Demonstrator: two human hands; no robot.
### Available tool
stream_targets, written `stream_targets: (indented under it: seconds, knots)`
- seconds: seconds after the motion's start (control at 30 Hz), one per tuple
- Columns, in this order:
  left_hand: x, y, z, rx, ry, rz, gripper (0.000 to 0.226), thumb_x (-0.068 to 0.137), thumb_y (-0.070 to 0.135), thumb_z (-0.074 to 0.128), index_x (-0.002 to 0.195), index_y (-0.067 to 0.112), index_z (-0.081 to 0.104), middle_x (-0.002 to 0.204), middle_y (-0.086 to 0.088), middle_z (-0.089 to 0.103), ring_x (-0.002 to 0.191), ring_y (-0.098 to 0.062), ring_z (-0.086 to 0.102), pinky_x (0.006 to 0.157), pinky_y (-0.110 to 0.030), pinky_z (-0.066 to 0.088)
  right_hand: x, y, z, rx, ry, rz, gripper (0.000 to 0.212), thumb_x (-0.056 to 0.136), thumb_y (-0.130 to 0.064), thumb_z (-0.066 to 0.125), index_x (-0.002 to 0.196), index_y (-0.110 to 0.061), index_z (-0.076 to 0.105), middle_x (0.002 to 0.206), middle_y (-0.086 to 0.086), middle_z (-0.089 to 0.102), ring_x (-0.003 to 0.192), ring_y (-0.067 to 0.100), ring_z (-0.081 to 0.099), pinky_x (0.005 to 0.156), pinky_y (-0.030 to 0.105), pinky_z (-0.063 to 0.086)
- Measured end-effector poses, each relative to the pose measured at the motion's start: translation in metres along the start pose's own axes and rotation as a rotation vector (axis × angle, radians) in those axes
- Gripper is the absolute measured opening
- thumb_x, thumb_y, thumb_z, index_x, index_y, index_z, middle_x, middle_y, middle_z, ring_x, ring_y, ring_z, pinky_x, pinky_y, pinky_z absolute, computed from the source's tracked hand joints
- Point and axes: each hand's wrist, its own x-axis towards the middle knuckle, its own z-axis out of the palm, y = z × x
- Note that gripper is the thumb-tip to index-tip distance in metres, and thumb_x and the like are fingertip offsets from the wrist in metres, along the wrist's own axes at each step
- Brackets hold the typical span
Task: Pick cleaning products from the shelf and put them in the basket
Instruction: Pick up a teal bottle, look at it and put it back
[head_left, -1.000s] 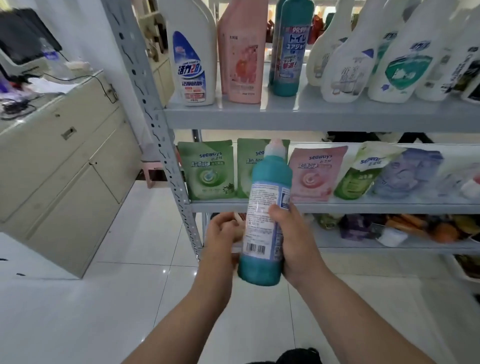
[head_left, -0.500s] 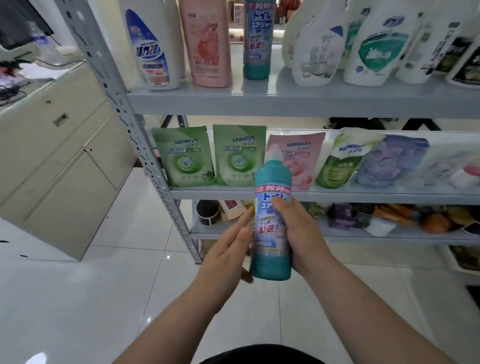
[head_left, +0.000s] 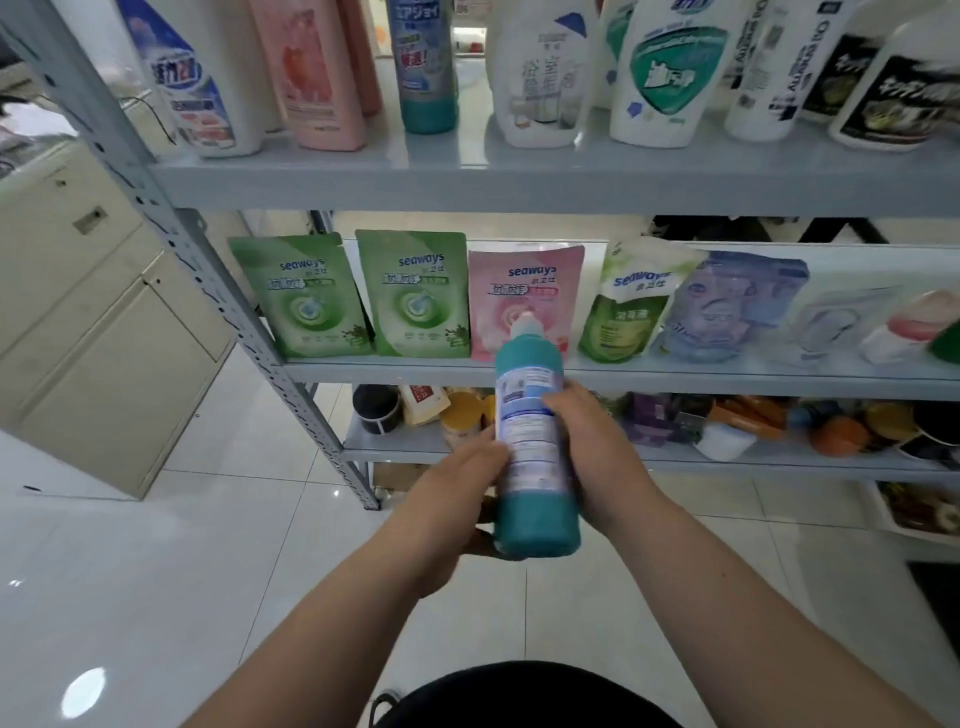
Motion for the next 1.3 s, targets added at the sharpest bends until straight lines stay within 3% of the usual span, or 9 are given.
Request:
stream_targets:
  seconds: [0.1, 0.23, 0.5, 0.63, 0.8, 0.9, 1.03, 1.17, 1.3]
  knots:
    - [-0.002, 0.007, 0.011, 0.125, -0.079, 0.003, 0.039, 0.104, 0.018, 0.051, 0.134, 0.042, 0.062, 0.106, -0.004, 0.077, 0.091, -0.024, 0.076, 0.071, -0.043, 0.063, -0.003, -0.009, -0.022, 0.156, 0.021, 0.204, 0.027, 0.091, -0.028, 0.052, 0.101, -0.005, 0.064, 0.072, 0.011, 0.07, 0.06, 0.023, 0.069, 0.053, 0.031, 0.057]
    - [0.002, 0.002, 0.037, 0.081, -0.038, 0.062, 0.053, 0.103, 0.015, 0.056, 0.146, 0.045, 0.05, 0.11, -0.001, 0.076, 0.09, -0.02, 0.076, 0.066, -0.041, 0.061, -0.006, -0.015, -0.045, 0.267, -0.03, 0.244, 0.045, 0.094, -0.036, 0.054, 0.121, -0.001, 0.065, 0.084, 0.015, 0.071, 0.065, 0.025, 0.071, 0.055, 0.031, 0.058]
    - [0.018, -0.026, 0.064, -0.13, -0.242, -0.086, 0.058, 0.085, 0.026, 0.064, 0.14, 0.029, 0.045, 0.129, -0.014, 0.068, 0.111, -0.04, 0.071, 0.07, -0.042, 0.062, -0.008, -0.014, -0.067, 0.134, 0.033, -0.096, 0.047, 0.077, -0.04, 0.072, 0.119, -0.021, 0.065, 0.095, 0.007, 0.076, 0.082, 0.022, 0.076, 0.067, 0.034, 0.06]
    - [0.024, -0.029, 0.056, 0.271, -0.064, 0.127, 0.079, 0.069, 0.03, 0.085, 0.134, 0.039, 0.042, 0.122, 0.004, 0.066, 0.102, -0.007, 0.072, 0.077, -0.027, 0.062, -0.012, -0.021, -0.07, -0.087, -0.096, -0.23, 0.042, 0.07, -0.045, 0.073, 0.111, -0.047, 0.066, 0.109, -0.005, 0.076, 0.102, 0.018, 0.074, 0.082, 0.036, 0.062]
    - [0.025, -0.035, 0.037, 0.622, 0.266, 0.39, 0.09, 0.06, 0.033, 0.095, 0.135, 0.033, 0.045, 0.123, 0.005, 0.055, 0.103, -0.006, 0.062, 0.08, -0.027, 0.06, -0.014, -0.03, -0.049, 0.008, -0.1, -0.291, 0.068, 0.062, -0.039, 0.087, 0.124, -0.026, 0.061, 0.112, 0.0, 0.074, 0.106, 0.021, 0.073, 0.085, 0.038, 0.06]
    - [0.023, -0.027, 0.01, 0.533, 0.108, 0.369, 0.078, 0.062, 0.054, 0.084, 0.131, 0.047, 0.048, 0.126, 0.009, 0.059, 0.112, -0.008, 0.062, 0.082, -0.021, 0.058, -0.017, -0.028, -0.03, 0.052, -0.166, -0.289, 0.066, 0.06, -0.027, 0.084, 0.122, -0.02, 0.062, 0.103, 0.004, 0.073, 0.097, 0.026, 0.072, 0.083, 0.042, 0.06]
    - [0.014, -0.013, -0.027, 0.41, -0.137, 0.425, 0.069, 0.074, 0.036, 0.086, 0.129, 0.049, 0.048, 0.121, 0.009, 0.069, 0.114, -0.014, 0.068, 0.089, -0.025, 0.058, -0.024, -0.019, 0.001, 0.083, -0.341, -0.285, 0.06, 0.062, -0.02, 0.078, 0.12, -0.021, 0.064, 0.101, 0.006, 0.072, 0.095, 0.025, 0.071, 0.081, 0.04, 0.059]
    - [0.007, -0.017, -0.058, 0.421, -0.056, 0.497, 0.076, 0.066, 0.031, 0.09, 0.125, 0.054, 0.047, 0.117, 0.014, 0.069, 0.109, -0.011, 0.07, 0.087, -0.023, 0.058, -0.03, -0.018, 0.035, -0.259, -0.353, -0.377, 0.04, 0.069, -0.042, 0.076, 0.108, -0.047, 0.068, 0.104, -0.01, 0.072, 0.1, 0.013, 0.07, 0.081, 0.03, 0.058]
    - [0.002, -0.021, -0.084, 0.657, 0.194, 0.51, 0.076, 0.057, 0.054, 0.087, 0.113, 0.063, 0.037, 0.106, 0.024, 0.062, 0.092, 0.001, 0.068, 0.069, -0.016, 0.058, -0.025, -0.035, 0.06, -0.668, 0.011, -0.681, 0.031, 0.082, -0.064, 0.061, 0.092, -0.035, 0.059, 0.092, -0.016, 0.059, 0.086, 0.006, 0.06, 0.067, 0.018, 0.049]
